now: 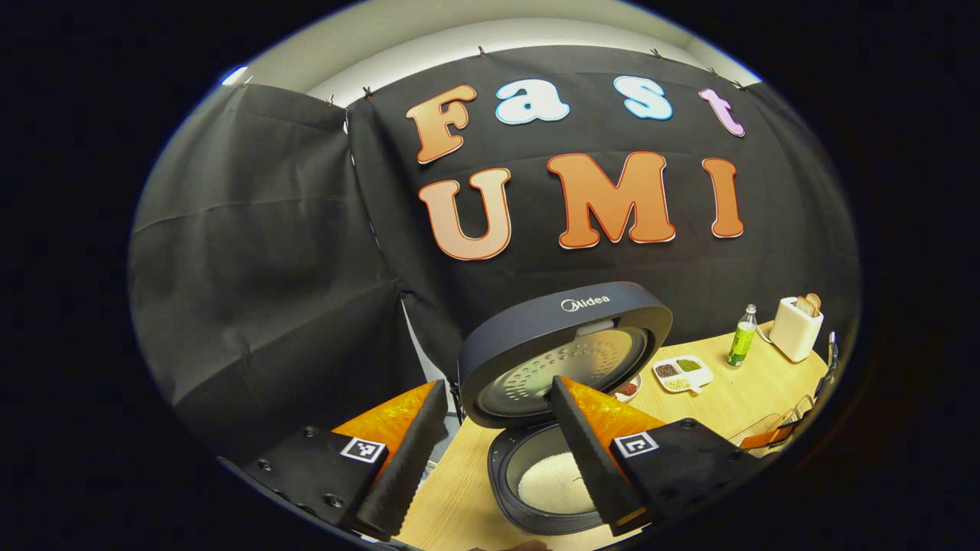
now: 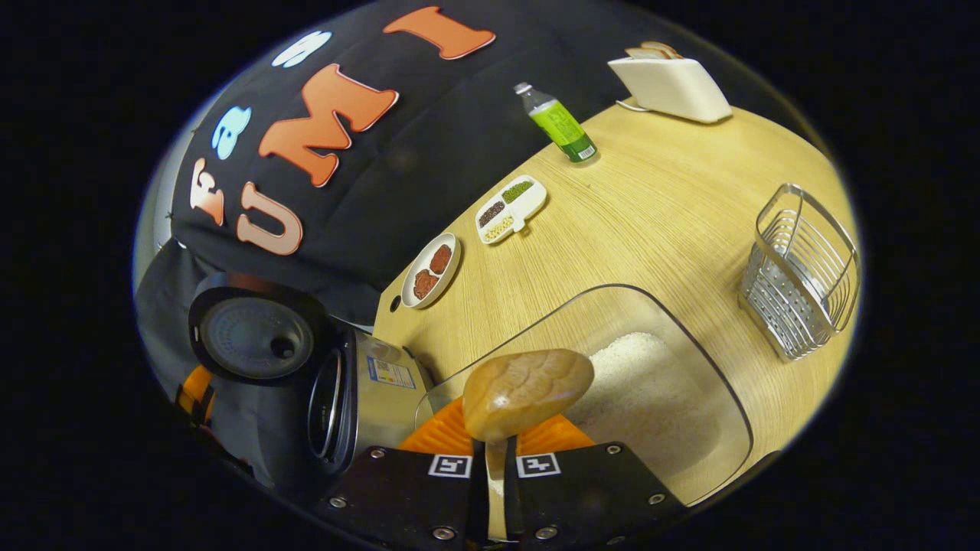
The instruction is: Close the left gripper, press the button to open the rice cooker; take a wooden spoon from the chopstick holder with the right hand, scoop a spoonful of rice and pour it into the rice cooker, then put the wooden spoon back into the chopstick holder.
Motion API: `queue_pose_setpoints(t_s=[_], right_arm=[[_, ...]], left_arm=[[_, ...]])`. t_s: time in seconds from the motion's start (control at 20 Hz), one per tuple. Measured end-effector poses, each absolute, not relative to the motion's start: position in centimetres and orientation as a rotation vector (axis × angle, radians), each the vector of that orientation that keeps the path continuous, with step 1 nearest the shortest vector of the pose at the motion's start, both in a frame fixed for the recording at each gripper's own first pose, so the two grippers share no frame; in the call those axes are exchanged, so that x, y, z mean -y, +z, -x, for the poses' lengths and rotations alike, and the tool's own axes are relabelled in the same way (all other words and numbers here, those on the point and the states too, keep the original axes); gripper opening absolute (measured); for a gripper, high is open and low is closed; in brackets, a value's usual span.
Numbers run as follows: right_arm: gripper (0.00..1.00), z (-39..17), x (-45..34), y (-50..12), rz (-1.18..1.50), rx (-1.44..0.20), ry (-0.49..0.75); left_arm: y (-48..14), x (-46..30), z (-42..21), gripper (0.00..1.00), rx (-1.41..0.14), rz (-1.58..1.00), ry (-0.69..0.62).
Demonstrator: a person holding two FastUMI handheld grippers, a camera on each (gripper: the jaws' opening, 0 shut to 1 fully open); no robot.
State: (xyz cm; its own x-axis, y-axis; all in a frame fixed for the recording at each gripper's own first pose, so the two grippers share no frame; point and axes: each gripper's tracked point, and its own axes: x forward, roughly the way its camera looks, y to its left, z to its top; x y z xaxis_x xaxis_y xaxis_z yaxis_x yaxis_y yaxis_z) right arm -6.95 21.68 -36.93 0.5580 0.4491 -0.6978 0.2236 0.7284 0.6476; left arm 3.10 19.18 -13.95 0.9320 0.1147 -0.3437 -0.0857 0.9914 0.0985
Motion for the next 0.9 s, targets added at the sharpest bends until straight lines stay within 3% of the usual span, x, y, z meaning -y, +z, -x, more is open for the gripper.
queue_pose_setpoints(t_s=[0.05,0.1,0.35,0.4,0.45,0.6,0.65,0.7,0.9], right_arm=[[0.07,6.8,-21.7,-37.1,-0.805,-0.997,0.151],[0.07,7.0,-21.5,-36.9,-0.822,-0.998,0.157],[0.07,6.9,-20.5,-36.2,-0.941,-0.991,0.170],[0.07,6.9,-20.3,-36.1,-0.964,-0.988,0.171],[0.07,6.8,-19.7,-35.8,-0.988,-0.977,0.169],[0.07,6.3,-18.0,-34.6,-1.058,-0.957,0.169],[0.07,6.0,-17.4,-34.2,-1.088,-0.949,0.169],[0.07,5.7,-16.8,-33.5,-1.121,-0.935,0.171],[0.07,4.3,-15.0,-29.5,-1.318,-0.853,0.191]], left_arm=[[-14.0,-19.1,-3.0,0.84,-0.357,-0.083,0.103],[-13.9,-19.0,-3.1,0.93,-0.356,-0.082,0.101],[-13.6,-18.3,-3.0,0.93,-0.351,-0.082,0.093],[-13.5,-18.1,-3.0,0.84,-0.349,-0.079,0.095],[-13.4,-17.9,-3.0,0.93,-0.349,-0.074,0.093],[-13.3,-17.3,-2.9,0.93,-0.350,-0.063,0.095],[-13.3,-17.1,-2.9,0.84,-0.348,-0.060,0.096],[-13.1,-16.9,-3.0,0.93,-0.347,-0.058,0.096],[-12.8,-15.9,-2.7,0.93,-0.339,-0.042,0.098]])
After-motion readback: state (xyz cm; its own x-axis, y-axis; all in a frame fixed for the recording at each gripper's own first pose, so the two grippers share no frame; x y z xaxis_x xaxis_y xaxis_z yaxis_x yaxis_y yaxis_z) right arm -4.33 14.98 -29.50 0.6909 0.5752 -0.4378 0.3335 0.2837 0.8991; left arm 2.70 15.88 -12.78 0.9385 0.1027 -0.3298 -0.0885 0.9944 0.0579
